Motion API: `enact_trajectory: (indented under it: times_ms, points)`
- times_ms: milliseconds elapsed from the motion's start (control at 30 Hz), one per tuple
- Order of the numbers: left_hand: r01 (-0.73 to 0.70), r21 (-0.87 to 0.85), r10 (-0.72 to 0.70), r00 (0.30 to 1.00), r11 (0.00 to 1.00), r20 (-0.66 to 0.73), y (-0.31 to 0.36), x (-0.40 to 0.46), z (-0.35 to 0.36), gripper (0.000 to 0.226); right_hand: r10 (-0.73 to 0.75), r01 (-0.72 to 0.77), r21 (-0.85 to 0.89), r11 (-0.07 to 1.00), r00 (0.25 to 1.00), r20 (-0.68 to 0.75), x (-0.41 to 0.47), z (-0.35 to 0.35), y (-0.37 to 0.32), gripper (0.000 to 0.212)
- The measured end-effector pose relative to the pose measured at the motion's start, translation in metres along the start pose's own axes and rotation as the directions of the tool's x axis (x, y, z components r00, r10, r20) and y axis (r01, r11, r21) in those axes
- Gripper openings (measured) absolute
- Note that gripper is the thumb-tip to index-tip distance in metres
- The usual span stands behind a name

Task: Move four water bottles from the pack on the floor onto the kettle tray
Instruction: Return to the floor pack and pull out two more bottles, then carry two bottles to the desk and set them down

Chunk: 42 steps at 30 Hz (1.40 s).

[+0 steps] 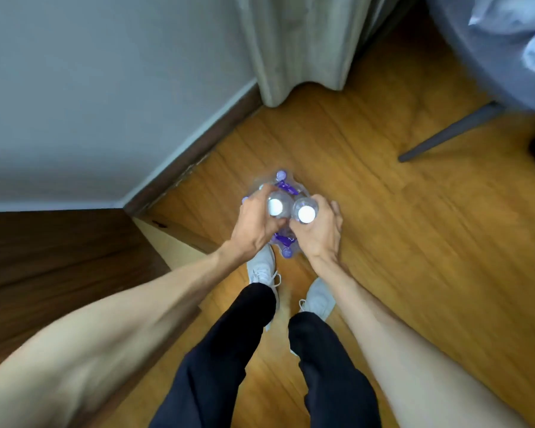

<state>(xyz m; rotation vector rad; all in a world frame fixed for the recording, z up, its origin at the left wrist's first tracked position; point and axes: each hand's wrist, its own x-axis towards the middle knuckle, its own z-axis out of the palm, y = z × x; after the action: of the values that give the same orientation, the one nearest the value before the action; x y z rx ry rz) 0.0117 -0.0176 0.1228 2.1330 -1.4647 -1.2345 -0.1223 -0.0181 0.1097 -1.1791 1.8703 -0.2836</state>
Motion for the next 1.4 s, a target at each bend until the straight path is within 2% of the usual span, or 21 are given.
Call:
enact_trajectory:
  times_ms: [167, 367, 600, 700, 800, 900, 1033, 1200, 1400]
  points:
    - [-0.002, -0.067, -0.002, 0.998, 0.998, -0.059, 0.1, -0.091, -0.088, 0.051, -0.084, 0.084, 0.0, 0.996, 0.996, 0.02, -0.101, -0.112, -0.095, 0.039]
    - [-0.083, -0.124, 0.048, 0.964, 0.989, -0.262, 0.196, -0.223, -0.172, 0.046, -0.249, 0.253, -0.085, 0.964, 0.967, 0.06, -0.225, -0.226, -0.179, 0.048]
    - [-0.11, -0.179, 0.011, 0.877, 0.978, -0.48, 0.255, -0.364, -0.216, 0.04, -0.463, 0.487, -0.167, 0.857, 0.871, 0.165, -0.337, -0.311, -0.222, 0.045]
    - [-0.117, -0.256, -0.045, 0.834, 0.96, -0.55, 0.263, -0.423, -0.225, 0.04, -0.569, 0.611, -0.173, 0.773, 0.787, 0.236, -0.382, -0.328, -0.229, 0.047]
    - [-0.117, -0.301, -0.084, 0.811, 0.946, -0.579, 0.261, -0.467, -0.229, 0.042, -0.629, 0.688, -0.178, 0.703, 0.719, 0.296, -0.416, -0.334, -0.229, 0.048]
    - [-0.081, -0.341, -0.16, 0.768, 0.936, -0.62, 0.247, -0.524, -0.238, 0.048, -0.701, 0.794, -0.176, 0.581, 0.599, 0.388, -0.461, -0.328, -0.231, 0.047]
    - [-0.008, -0.415, -0.289, 0.706, 0.91, -0.646, 0.221, -0.6, -0.247, 0.048, -0.705, 0.88, -0.164, 0.445, 0.458, 0.541, -0.516, -0.302, -0.234, 0.044]
    - [0.039, -0.557, -0.478, 0.566, 0.83, -0.672, 0.169, -0.692, -0.25, 0.045, -0.628, 0.948, -0.092, 0.304, 0.272, 0.729, -0.592, -0.244, -0.239, 0.046]
    - [0.084, -0.674, -0.648, 0.385, 0.734, -0.657, 0.084, -0.789, -0.272, 0.046, -0.539, 0.978, 0.036, 0.206, 0.083, 0.839, -0.698, -0.15, -0.257, 0.04]
